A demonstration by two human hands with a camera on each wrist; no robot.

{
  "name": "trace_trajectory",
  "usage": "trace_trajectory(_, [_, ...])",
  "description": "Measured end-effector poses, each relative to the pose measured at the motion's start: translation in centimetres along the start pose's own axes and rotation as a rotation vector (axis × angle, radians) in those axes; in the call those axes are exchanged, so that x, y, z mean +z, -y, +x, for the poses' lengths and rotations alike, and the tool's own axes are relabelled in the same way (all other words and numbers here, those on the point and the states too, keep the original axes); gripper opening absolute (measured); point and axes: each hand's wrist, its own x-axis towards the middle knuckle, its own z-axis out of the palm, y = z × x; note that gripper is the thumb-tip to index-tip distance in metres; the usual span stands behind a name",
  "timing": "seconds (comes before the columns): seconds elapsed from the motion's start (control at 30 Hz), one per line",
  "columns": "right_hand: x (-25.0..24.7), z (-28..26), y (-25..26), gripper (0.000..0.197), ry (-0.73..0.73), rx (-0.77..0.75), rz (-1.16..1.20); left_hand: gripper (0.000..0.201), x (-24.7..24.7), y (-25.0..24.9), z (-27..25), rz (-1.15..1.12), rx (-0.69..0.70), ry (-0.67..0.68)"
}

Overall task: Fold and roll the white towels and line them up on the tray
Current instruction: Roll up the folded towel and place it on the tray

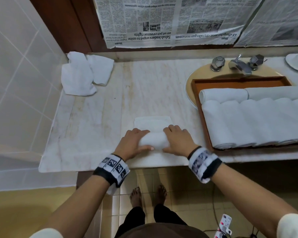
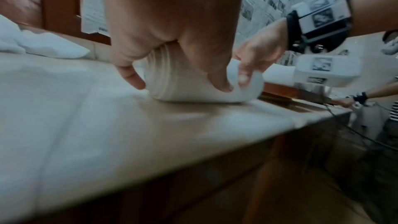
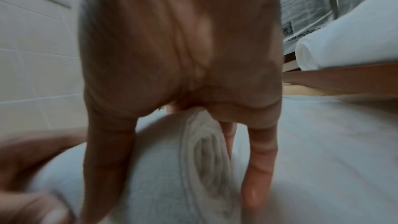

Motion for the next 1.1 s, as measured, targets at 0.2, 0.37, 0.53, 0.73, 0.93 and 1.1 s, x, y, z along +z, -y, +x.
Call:
trace_trajectory(0.2, [2.4, -1.2, 0.9, 0.072, -0.161, -0.025, -0.005, 0.088, -1.7, -0.3, 0.9, -0.059, -0.020, 0.118])
trace_trajectory(0.37, [-1.1, 1.0, -1.4, 0.068, 0.169, -0.054, 0.311, 0.077, 1.2, -0.4, -1.7, 0.123, 0.111, -0.159])
trace_trajectory(0.53, [-0.8, -0.8, -1.2, 0.072, 0.129, -0.026, 0.265, 0.074, -0.5, -0.5, -0.2, 0.008, 0.008, 0.060])
trace_trajectory(0.73, [1.6, -1.7, 0.3, 0.079, -0.081, 0.009, -0.070, 0.054, -3.7, -1.1, 3.6, -0.025, -0.141, 0.368])
trace_trajectory(0.93, [-2.1, 2.6, -0.7, 0.081, 0.180, 0.058, 0.137, 0.110, -4.1, -0.2, 4.4, 0.081, -0.171, 0.313])
trace_trajectory(1.1, [-3.0, 4.0, -0.8, 0.088, 0.302, 0.106, 0.284, 0.082, -4.6, -0.9, 4.3, 0.064, -0.135, 0.386])
